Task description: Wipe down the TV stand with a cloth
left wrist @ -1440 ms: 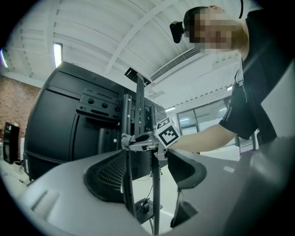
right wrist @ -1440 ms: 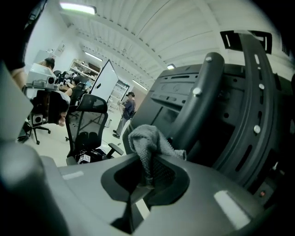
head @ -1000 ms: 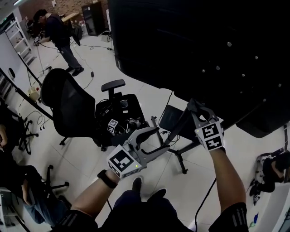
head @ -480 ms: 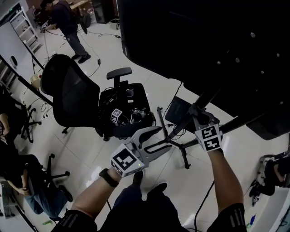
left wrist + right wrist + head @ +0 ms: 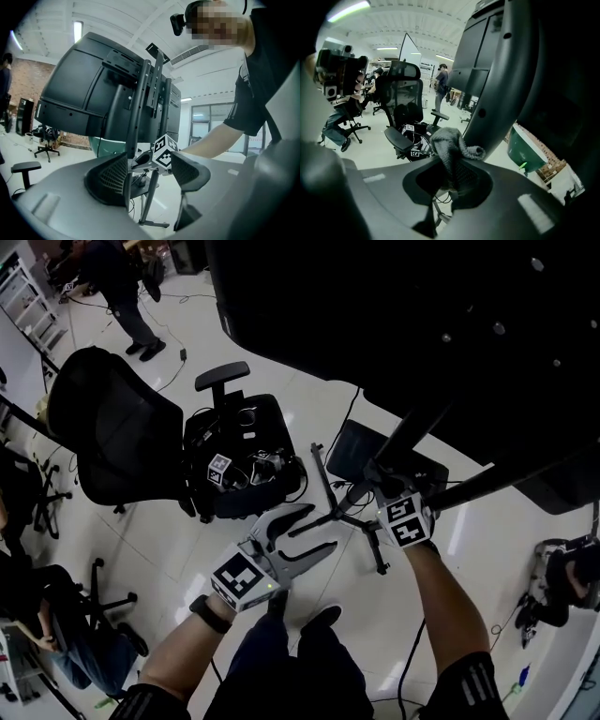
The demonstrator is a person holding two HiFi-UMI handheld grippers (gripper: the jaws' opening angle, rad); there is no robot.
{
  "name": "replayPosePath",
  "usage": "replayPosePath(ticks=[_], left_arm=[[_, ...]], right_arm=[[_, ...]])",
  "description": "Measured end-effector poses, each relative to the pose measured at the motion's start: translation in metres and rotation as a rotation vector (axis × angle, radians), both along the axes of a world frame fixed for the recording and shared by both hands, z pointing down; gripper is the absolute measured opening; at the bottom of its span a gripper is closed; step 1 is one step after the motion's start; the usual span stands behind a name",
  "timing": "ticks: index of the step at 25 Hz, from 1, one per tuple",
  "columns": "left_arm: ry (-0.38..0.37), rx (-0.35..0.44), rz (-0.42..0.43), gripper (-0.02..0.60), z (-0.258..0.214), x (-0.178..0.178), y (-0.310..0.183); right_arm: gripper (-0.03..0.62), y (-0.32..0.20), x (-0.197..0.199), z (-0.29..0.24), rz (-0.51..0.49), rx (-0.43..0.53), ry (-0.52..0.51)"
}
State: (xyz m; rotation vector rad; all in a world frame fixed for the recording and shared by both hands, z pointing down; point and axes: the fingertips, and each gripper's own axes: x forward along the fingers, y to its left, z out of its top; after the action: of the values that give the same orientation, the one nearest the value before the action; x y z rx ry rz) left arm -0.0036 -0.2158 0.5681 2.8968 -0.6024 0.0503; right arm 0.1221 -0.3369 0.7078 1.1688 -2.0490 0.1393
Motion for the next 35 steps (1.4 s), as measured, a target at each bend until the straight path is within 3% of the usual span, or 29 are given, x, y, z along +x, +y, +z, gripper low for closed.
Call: replayPosePath(ticks=[24, 35], left_arm=[[-0.013, -0.081, 0.003, 0.318, 0.075, 0.014, -0.01], [0.0, -0.108, 0.003, 0.318, 0.093, 0.011, -0.008]], right_arm=[[0.032, 0.005, 0.017, 0.188, 0.049, -0.21, 0.053], [0.032, 0.002, 0.026, 0.238, 0.084, -0.264, 0.076]])
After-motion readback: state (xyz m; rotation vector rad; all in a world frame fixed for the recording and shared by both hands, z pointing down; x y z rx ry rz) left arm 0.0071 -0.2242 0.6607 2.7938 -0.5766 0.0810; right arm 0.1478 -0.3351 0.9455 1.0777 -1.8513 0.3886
